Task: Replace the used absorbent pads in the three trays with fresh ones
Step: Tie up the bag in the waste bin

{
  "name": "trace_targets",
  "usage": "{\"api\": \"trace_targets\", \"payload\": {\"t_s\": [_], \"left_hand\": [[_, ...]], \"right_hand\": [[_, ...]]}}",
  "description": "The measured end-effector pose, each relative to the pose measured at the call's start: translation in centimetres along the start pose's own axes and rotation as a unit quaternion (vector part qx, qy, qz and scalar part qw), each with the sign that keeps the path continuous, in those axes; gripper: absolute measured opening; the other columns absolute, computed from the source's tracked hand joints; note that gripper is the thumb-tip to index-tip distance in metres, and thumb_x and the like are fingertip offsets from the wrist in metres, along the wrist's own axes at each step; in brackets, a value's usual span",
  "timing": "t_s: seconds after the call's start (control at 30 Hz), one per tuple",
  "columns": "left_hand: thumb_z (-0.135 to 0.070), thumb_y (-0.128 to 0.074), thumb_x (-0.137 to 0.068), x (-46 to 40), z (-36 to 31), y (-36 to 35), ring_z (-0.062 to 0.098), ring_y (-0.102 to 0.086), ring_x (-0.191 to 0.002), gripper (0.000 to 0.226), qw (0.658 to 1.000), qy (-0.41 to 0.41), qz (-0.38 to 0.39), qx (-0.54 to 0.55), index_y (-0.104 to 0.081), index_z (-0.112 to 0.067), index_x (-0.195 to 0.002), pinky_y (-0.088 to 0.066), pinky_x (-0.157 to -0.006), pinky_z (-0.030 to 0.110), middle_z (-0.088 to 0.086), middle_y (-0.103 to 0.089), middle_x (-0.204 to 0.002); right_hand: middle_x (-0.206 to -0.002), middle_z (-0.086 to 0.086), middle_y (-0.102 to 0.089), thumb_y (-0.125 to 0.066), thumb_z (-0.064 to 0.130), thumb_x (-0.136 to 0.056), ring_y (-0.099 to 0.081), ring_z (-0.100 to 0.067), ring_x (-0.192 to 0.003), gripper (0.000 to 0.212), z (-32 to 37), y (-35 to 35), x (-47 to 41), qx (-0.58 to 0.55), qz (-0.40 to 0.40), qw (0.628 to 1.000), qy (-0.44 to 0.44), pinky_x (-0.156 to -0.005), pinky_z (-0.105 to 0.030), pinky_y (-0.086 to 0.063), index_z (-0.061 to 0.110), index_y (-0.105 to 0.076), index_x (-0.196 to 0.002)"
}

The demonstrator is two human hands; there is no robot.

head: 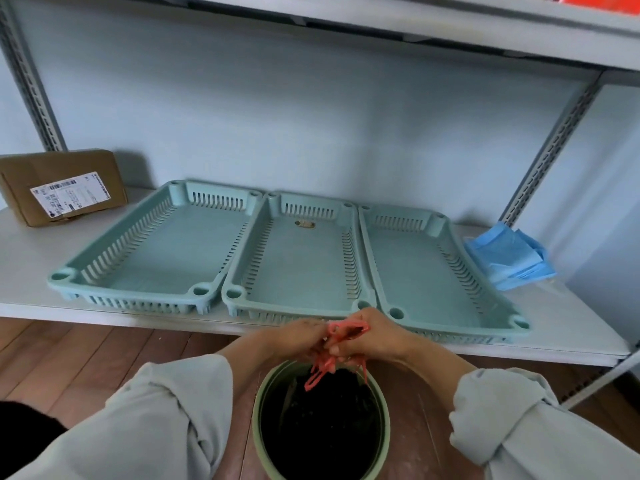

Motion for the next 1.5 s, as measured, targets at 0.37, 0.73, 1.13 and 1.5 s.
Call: {"api": "trace_targets", "payload": {"t_s": [0.37,0.73,1.13,1.5], "left_hand": [[-0.006,-0.072,-0.082,0.5,0.7,-2.7,0.007,-0.059,-0.115,0.056,0.989,-0.140,0.006,0.046,-0.050,-0.021,-0.131,-0.045,-0.103,0.023,-0.003,-0.065,-0.116],[-0.031,-0.042,-0.100,-0.7,3.2,-4.5,0.009,-0.050,-0.102,0.014,0.974,-0.053,-0.062,-0.212,-0.052,-0.022,-0.100,-0.034,-0.088,0.019,-0.005,-0.055,-0.105],[-0.010,-0.056,-0.087,0.1,1.7,0.0,0.016,-0.063,-0.077,0.015,0.992,-0.042,-0.054,0.105,-0.063,-0.013,-0.075,-0.048,-0.087,0.033,0.008,-0.067,-0.079],[-0.030,-0.043,-0.100,-0.2,0.5,-1.1,0.014,-0.063,-0.060,0.037,0.973,0.033,-0.119,0.196,-0.065,-0.002,-0.103,-0.054,-0.058,0.022,0.005,-0.073,-0.080]], "right_hand": [[-0.074,-0.002,-0.074,-0.074,0.000,-0.078,-0.065,-0.010,-0.053,0.035,0.0,-0.3,-0.3,-0.171,-0.143,0.975,-0.013,-0.049,-0.017,-0.050,0.009,-0.064,-0.110],[-0.072,-0.004,-0.074,-0.073,-0.003,-0.077,-0.068,-0.011,-0.052,0.023,1.1,0.3,-0.1,-0.177,-0.149,0.973,-0.013,-0.045,-0.015,-0.046,0.010,-0.069,-0.095],[-0.062,0.004,-0.071,-0.068,-0.007,-0.080,-0.068,-0.010,-0.059,0.012,-1.3,1.1,0.7,0.036,-0.096,0.994,-0.028,-0.058,-0.023,-0.058,0.004,-0.066,-0.083],[-0.070,0.003,-0.070,-0.081,0.025,-0.070,-0.068,-0.007,-0.069,0.019,-1.0,-0.1,-0.2,0.152,-0.300,0.939,0.076,-0.072,-0.030,-0.057,0.024,-0.063,-0.069]]}}
Point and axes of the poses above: each hand's wrist, its own x-axis away from the middle knuckle, its own y-axis out of the back of the hand, z = x × y, the point moved 2 cm from there along -x, towards the middle knuckle
